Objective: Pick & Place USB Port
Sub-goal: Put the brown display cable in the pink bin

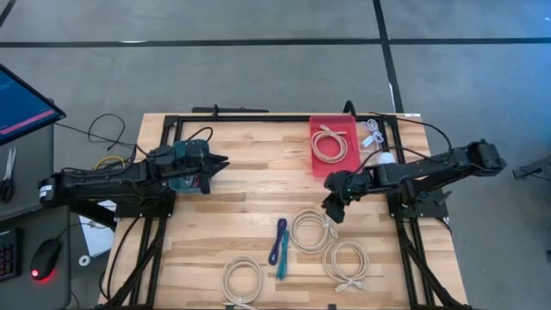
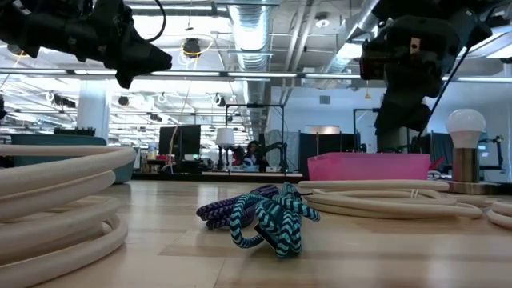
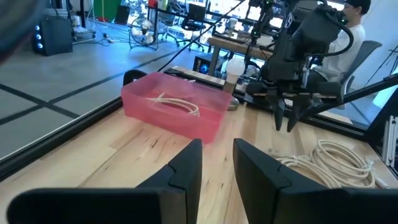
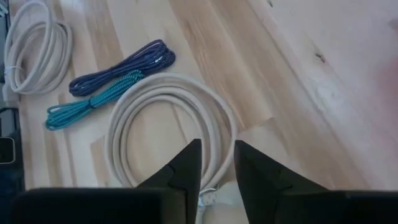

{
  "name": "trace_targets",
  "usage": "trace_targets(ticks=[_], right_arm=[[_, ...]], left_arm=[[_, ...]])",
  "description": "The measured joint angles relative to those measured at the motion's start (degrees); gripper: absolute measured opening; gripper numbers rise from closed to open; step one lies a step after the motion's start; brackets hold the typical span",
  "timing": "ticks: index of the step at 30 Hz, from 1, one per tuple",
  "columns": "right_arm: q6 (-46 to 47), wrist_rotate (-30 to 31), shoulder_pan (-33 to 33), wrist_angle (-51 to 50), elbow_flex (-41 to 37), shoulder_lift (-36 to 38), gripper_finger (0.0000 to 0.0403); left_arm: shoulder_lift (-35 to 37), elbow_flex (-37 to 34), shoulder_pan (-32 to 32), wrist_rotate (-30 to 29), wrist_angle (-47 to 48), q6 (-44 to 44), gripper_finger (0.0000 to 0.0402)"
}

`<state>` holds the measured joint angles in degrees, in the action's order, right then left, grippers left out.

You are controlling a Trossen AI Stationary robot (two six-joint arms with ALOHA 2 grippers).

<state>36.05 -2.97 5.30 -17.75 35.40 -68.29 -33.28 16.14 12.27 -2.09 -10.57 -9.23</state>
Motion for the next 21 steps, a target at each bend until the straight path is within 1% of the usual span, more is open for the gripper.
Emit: trace_targets(ticks=[4, 10, 14, 21], right_arm=[[1.64, 0.14, 1.62, 0.22, 0.00, -1.65, 0.0109], [4.17, 1.59, 4.12, 2.63, 0.00, -7.61, 0.0126], [6.01, 2.28, 5.11, 5.43, 0.00, -11.52, 0.0129], [9.23, 2.94, 5.84, 7.06, 0.00, -16.50, 0.0123]], left_arm=[[0.00, 0.00, 0.00, 0.00, -0.02, 0.04, 0.0090], [0.00, 0.00, 0.01, 0.00, -0.02, 1.47, 0.0090], [-0.01, 0.00, 0.02, 0.00, 0.00, 1.49, 0.0090], [0.00, 0.00, 0.02, 0.00, 0.02, 1.40, 0.0090]])
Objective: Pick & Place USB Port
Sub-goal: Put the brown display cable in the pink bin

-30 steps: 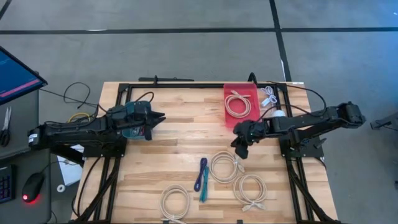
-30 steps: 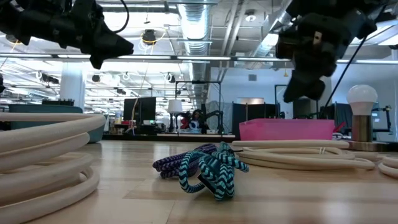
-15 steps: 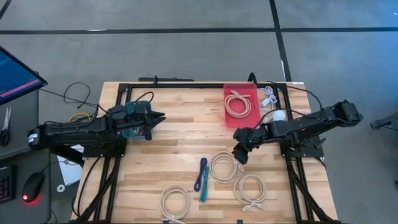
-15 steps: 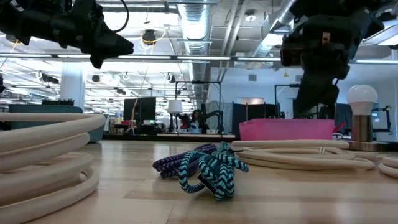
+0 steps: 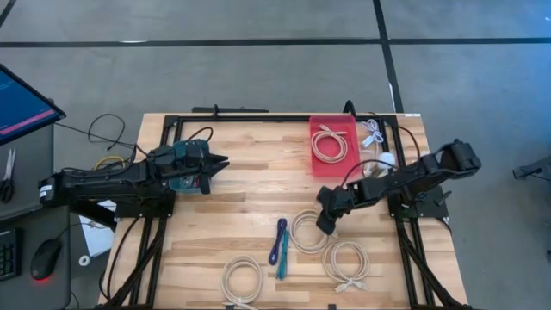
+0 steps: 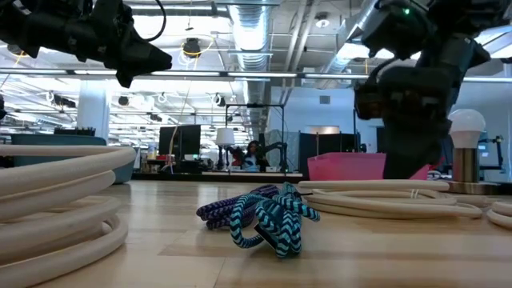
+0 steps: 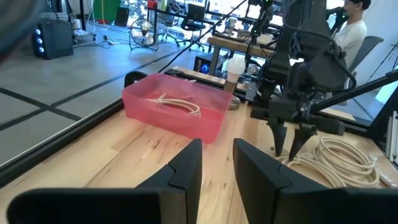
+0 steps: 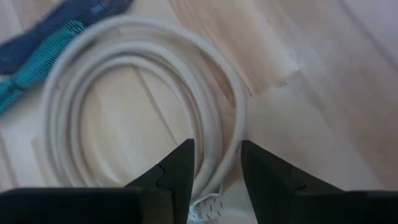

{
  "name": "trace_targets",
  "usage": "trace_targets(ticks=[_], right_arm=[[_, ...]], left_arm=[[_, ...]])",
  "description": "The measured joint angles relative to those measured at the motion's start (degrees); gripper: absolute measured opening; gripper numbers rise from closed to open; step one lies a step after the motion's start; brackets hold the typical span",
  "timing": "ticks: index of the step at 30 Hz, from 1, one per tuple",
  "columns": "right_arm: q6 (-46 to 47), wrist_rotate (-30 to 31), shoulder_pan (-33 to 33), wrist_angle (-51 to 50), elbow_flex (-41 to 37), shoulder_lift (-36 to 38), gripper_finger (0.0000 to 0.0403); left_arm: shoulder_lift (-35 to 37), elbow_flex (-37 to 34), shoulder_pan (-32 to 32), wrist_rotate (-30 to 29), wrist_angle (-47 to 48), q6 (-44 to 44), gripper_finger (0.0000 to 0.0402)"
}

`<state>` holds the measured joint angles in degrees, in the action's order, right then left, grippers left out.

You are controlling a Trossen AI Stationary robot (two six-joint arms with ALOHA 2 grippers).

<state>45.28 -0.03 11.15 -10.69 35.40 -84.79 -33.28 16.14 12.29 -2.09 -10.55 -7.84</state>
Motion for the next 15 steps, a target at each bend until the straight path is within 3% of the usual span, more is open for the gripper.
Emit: trace_targets(ticks=[10, 15], right_arm=[[0.17, -0.14, 0.14, 3.29, 0.15, -5.19, 0.0117], [-0.10, -0.06, 0.10, 3.27, 0.09, -4.70, 0.0072]], left_arm=[[0.00, 0.00, -0.02, 0.02, 0.20, -0.09, 0.0090], [0.00, 0.00, 0.00, 0.02, 0.20, -0.09, 0.0090]])
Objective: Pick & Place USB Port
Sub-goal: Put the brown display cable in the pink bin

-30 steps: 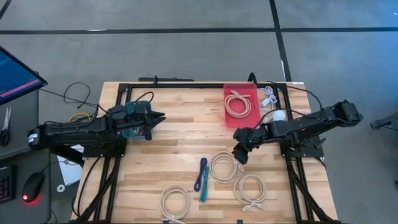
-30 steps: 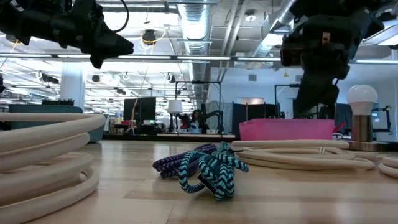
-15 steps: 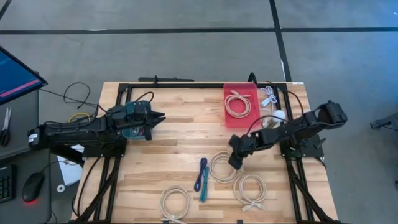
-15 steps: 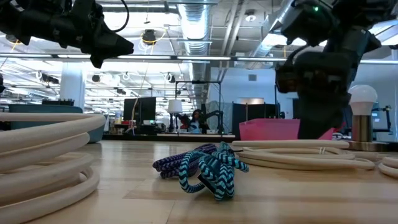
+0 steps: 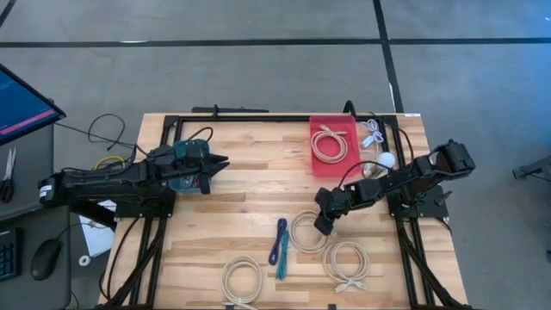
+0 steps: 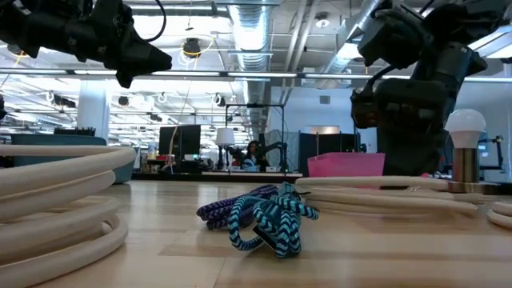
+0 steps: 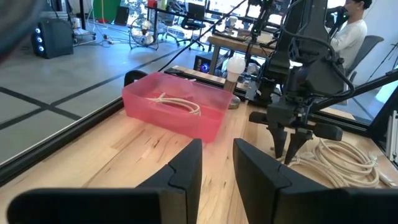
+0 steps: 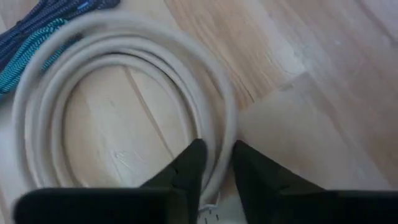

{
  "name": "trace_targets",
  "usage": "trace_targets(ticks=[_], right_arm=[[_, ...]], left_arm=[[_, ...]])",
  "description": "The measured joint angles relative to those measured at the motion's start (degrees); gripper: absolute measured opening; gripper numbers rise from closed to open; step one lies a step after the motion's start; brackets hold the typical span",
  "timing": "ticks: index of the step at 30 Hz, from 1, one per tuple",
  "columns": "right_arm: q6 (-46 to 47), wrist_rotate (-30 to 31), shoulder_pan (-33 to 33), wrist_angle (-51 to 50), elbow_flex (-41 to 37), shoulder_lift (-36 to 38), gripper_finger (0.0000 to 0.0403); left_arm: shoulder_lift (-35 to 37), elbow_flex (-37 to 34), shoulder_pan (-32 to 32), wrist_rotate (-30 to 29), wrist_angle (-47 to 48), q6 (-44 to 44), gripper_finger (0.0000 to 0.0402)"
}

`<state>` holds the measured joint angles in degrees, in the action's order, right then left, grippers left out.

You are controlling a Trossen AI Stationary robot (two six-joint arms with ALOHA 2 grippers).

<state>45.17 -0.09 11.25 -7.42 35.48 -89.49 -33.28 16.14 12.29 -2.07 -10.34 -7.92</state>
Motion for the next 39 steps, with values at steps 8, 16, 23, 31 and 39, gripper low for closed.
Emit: trace_targets(ticks=[8, 16, 23, 31, 39], right_arm=[[-2.12, -0.16, 0.00, -0.86, -0.25, 4.03, 0.0012], [-4.80, 2.80, -0.49, -1.73, -0.24, 12.78, 0.0003], [-7.88, 10.26, -2.22, -5.12, -0.14, 21.56, 0.0001], [-13.79, 21.08, -5.95, -18.93, 7.00, 27.45, 0.0001], [-22.09, 27.22, -12.74, -29.05, 15.36, 28.44, 0.0000]], left_arm=[[0.00, 0.00, 0.00, 0.00, 0.03, -0.01, 0.0090], [0.00, 0.00, 0.00, 0.00, 0.02, -0.02, 0.0090], [0.00, 0.00, -0.02, 0.00, 0.02, -0.02, 0.0090], [0.00, 0.00, 0.00, -0.01, 0.02, -0.04, 0.0090], [0.00, 0.00, 0.00, 0.00, 0.02, -0.04, 0.0090]])
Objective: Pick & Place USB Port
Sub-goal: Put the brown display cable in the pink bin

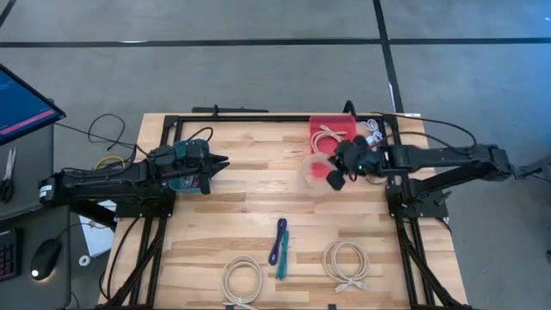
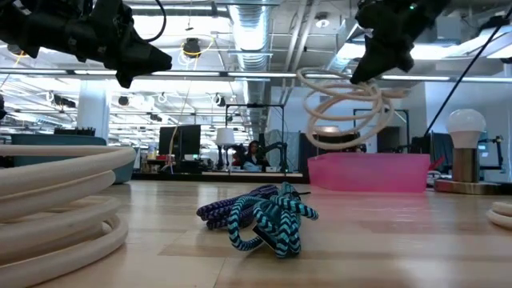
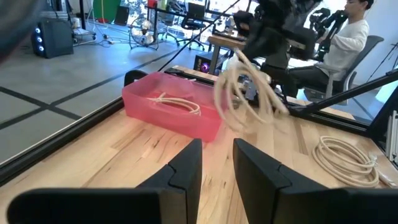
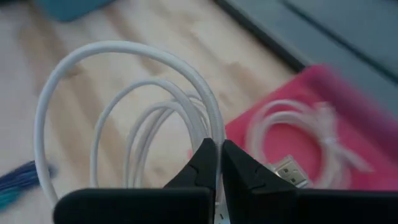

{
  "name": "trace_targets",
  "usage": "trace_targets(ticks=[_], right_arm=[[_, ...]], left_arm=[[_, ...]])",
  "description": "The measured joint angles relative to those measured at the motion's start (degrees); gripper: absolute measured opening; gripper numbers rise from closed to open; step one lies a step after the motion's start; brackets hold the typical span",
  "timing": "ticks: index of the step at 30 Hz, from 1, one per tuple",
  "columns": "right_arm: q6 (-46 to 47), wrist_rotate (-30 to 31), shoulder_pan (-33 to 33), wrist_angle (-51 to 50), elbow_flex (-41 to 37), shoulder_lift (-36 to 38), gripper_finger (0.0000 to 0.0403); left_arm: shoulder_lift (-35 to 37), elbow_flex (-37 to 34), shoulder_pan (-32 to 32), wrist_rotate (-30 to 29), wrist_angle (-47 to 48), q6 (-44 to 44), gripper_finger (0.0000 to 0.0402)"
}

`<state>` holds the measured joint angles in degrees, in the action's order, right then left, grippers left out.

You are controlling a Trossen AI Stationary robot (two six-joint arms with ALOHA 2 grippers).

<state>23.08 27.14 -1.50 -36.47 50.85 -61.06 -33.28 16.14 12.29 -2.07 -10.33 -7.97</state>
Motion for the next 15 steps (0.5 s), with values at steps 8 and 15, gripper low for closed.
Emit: trace_targets(ticks=[8, 15], right_arm=[[-6.66, 5.48, -8.82, -4.10, 3.33, 0.00, 0.0000], [-9.58, 5.03, -18.90, -3.85, 3.83, 0.00, 0.0000]], left_arm=[[-0.02, 0.00, 0.00, -0.01, 0.00, 0.00, 0.0090], [-0.02, 0.00, -0.01, 0.00, 0.00, -0.02, 0.0090]])
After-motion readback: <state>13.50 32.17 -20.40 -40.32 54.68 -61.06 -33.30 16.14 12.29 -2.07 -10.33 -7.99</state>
